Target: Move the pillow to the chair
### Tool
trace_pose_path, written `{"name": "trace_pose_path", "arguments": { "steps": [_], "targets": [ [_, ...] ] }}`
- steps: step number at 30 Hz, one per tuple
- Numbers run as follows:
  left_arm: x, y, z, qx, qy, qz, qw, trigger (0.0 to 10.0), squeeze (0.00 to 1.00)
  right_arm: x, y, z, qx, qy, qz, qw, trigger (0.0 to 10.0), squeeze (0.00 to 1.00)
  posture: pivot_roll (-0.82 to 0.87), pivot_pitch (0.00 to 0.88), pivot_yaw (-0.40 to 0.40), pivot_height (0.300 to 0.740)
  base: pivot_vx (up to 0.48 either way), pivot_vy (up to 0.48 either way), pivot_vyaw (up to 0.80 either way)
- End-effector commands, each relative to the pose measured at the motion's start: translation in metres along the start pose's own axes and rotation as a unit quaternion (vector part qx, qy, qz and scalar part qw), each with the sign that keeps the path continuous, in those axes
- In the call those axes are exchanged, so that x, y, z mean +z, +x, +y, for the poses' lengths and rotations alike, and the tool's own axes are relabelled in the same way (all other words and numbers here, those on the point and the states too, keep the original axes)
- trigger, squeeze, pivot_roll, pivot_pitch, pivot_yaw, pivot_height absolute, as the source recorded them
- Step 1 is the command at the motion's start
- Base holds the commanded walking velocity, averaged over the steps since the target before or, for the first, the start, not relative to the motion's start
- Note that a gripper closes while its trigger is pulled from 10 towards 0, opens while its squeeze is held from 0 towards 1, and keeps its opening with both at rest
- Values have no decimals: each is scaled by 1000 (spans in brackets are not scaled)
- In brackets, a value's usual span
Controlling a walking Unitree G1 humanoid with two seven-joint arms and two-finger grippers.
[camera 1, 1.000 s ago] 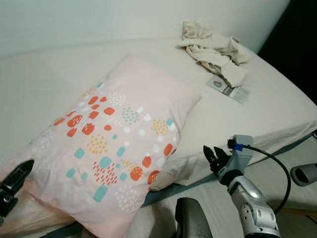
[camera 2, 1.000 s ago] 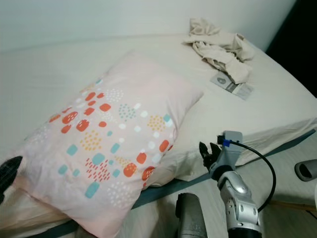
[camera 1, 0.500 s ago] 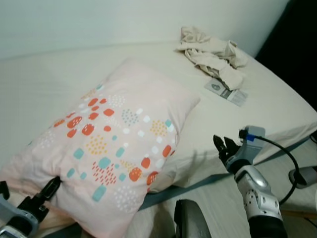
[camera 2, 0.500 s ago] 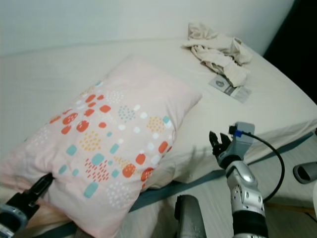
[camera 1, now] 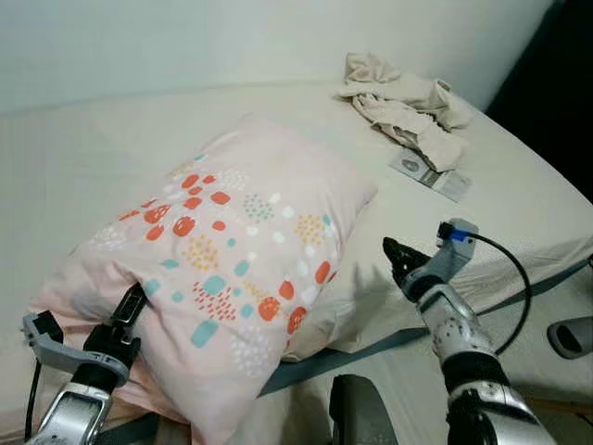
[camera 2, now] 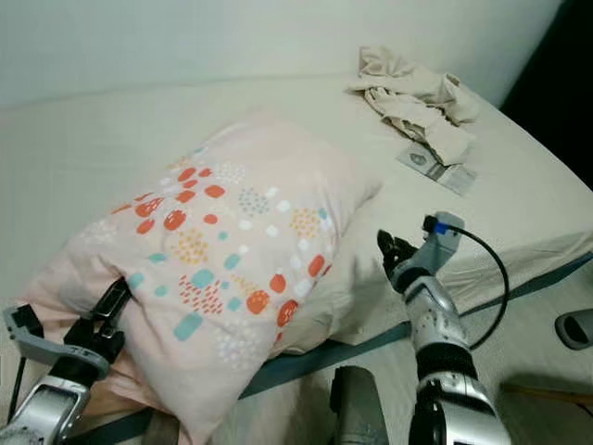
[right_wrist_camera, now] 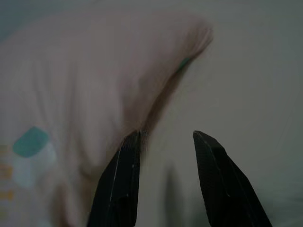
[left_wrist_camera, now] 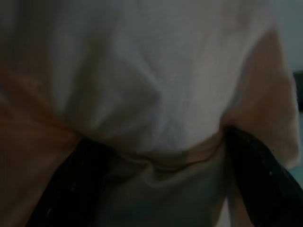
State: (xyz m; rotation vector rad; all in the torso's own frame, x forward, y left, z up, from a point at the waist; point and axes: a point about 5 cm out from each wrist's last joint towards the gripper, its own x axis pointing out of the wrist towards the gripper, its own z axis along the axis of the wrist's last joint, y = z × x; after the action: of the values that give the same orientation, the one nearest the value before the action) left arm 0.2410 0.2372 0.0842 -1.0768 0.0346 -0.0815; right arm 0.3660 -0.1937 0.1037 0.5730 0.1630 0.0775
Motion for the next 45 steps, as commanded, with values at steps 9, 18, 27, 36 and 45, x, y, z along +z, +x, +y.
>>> {"name": "trace_pose_path", "arguments": {
  "steps": [9,18,27,36,45],
  "targets": [
    [-6,9,-8,-7,68,62,996,0,1000,-12,16,27,10,70,27,997,10000,0,75,239,-93,590,0,0,0],
    [5,2,-4,6,102,63,993,0,1000,-35,20,53,30,117,75,990,10000,0,107,264,-98,590,0,0,0],
    [12,0,-2,13,120,61,991,0,1000,-53,20,78,86,154,137,975,10000,0,120,266,-102,590,0,0,0],
    [9,-1,-3,10,138,72,988,0,1000,-55,22,99,135,153,154,967,0,0,120,251,-109,590,0,0,0],
    [18,7,-11,1,179,51,982,0,1000,-38,28,117,197,-1,98,975,0,0,87,187,-118,590,0,0,0]
  ]
}}
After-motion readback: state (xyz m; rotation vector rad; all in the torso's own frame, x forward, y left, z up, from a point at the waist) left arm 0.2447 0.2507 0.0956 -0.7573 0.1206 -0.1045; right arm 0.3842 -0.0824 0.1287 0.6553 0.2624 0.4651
